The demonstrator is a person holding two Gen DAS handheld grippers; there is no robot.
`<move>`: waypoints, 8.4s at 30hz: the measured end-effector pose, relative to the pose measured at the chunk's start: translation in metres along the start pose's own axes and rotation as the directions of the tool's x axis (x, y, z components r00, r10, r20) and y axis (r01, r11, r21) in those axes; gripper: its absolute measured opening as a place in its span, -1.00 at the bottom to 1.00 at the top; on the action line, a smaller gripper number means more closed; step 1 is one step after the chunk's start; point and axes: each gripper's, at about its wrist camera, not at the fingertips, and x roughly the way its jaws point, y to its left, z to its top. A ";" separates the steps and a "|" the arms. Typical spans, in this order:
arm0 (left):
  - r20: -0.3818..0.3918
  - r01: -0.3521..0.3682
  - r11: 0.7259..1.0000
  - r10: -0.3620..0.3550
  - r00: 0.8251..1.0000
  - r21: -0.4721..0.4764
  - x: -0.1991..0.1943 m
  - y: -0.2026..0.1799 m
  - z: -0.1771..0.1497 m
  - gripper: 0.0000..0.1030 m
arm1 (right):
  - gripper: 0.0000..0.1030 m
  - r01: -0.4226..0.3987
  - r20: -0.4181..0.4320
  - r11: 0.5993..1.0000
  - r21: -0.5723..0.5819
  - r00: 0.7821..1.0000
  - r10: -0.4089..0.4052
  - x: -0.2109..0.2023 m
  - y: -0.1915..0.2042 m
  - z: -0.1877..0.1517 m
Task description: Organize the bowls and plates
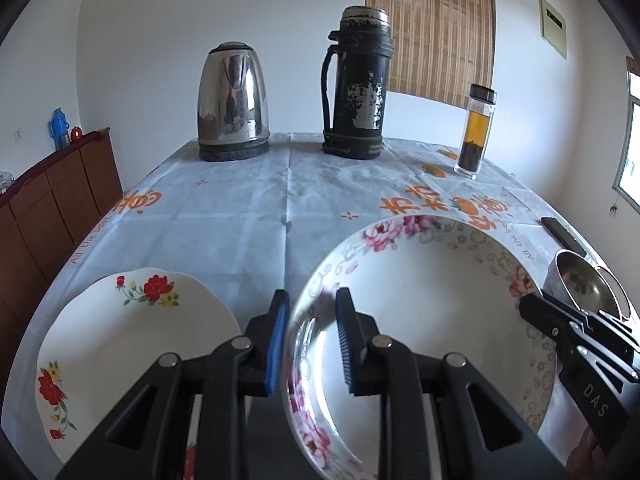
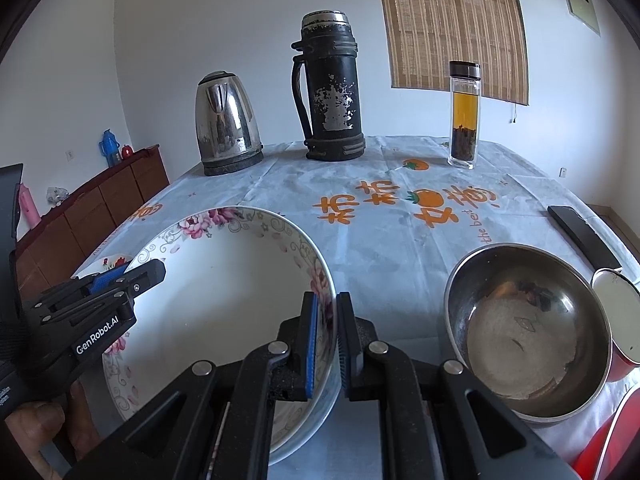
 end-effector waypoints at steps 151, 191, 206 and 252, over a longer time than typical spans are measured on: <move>0.064 -0.138 0.989 0.141 0.988 -0.052 -0.026 0.035 0.004 0.83 | 0.41 -0.057 0.078 0.982 -0.178 0.994 0.072 -0.019 0.047 -0.005; -0.201 -0.358 0.911 0.319 0.926 -0.203 -0.018 0.157 -0.030 0.05 | -0.15 -0.258 -0.217 0.887 -0.382 0.958 0.185 0.054 0.186 0.000; -0.229 -0.341 0.907 0.287 0.930 -0.249 -0.015 0.166 -0.035 -0.30 | -0.25 -0.247 -0.234 0.884 -0.396 0.959 0.163 0.064 0.192 -0.004; -0.051 -0.287 0.935 0.282 0.958 -0.207 -0.039 0.146 -0.027 -0.30 | -0.55 -0.235 -0.040 0.919 -0.317 0.971 0.235 0.018 0.161 -0.008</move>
